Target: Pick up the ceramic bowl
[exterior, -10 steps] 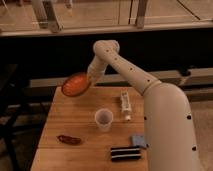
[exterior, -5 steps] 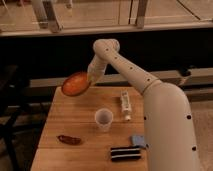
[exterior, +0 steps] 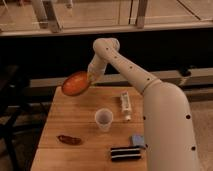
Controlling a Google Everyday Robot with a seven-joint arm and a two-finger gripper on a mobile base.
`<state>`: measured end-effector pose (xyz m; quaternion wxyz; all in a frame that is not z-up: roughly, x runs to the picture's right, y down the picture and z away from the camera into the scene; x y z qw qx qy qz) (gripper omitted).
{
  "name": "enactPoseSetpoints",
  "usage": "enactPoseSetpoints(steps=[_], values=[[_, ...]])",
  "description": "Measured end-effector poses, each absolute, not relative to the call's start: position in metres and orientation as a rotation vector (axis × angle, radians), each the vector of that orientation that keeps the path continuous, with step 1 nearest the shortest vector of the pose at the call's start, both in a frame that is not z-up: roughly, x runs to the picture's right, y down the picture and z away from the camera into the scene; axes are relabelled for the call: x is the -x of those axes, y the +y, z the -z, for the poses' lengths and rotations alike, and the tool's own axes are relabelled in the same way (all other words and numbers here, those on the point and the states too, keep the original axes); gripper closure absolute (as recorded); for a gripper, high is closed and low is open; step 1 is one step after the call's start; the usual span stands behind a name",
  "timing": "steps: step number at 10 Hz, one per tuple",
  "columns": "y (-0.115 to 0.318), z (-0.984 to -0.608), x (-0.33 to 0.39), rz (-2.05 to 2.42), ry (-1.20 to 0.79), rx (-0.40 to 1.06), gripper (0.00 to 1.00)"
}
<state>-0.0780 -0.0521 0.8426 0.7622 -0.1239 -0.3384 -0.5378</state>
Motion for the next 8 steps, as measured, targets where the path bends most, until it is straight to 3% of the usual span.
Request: enactPoseSetpoints(steps=[8], values=[[-0.0577, -0.8429, 0.0802, 1.171, -0.744, 0.272, 1.0]])
